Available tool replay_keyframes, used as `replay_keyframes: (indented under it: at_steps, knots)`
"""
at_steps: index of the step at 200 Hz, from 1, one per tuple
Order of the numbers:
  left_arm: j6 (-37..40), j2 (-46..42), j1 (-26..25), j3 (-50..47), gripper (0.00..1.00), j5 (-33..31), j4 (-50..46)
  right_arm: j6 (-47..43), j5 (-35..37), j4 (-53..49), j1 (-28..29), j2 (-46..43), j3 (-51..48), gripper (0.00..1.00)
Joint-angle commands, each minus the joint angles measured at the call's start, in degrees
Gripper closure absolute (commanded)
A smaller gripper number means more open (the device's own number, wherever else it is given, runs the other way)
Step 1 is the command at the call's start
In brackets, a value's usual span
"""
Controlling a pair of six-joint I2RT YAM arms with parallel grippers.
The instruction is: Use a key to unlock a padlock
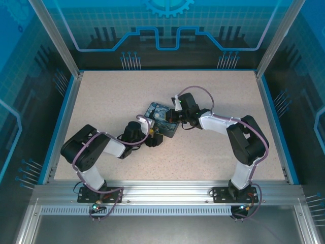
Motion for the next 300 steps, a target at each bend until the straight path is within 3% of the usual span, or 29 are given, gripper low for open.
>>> replay_keyframes:
  at_steps: [1, 44, 108, 155, 193, 236, 300]
  knots:
    - [0.7, 2.0, 0.3, 2.1, 0.24, 4.1, 0.1, -0.8, 0.3, -3.0, 0.9, 1.9, 0.8, 1.00]
    - [2.0, 2.9, 0.3, 3.9, 0.36, 8.4, -1.1, -1.0, -0.1, -2.5, 1.0, 1.9, 0.8, 1.00]
    - [1.6, 2.3, 0.3, 4.8, 0.50, 10.1, -1.5, -1.2, -0.1, -2.5, 1.3, 1.6, 0.7, 1.00]
    - [0.8, 2.4, 0.4, 5.4, 0.53, 8.4, -1.9, -1.3, -0.1, -2.4, 1.6, 1.3, 0.8, 1.00]
    - [0.0, 2.1, 0.6, 5.5, 0.46, 5.9, -2.2, -1.4, 0.2, -2.8, 1.6, 1.2, 0.9, 1.00]
    - [-1.5, 1.6, 0.9, 6.1, 0.44, 3.9, -2.7, -1.3, 0.2, -2.9, 1.7, 1.1, 0.8, 1.00]
    - [-2.4, 1.5, 0.9, 7.1, 0.53, 1.6, -4.0, -1.3, 0.3, -2.9, 2.0, 1.2, 1.0, 1.00]
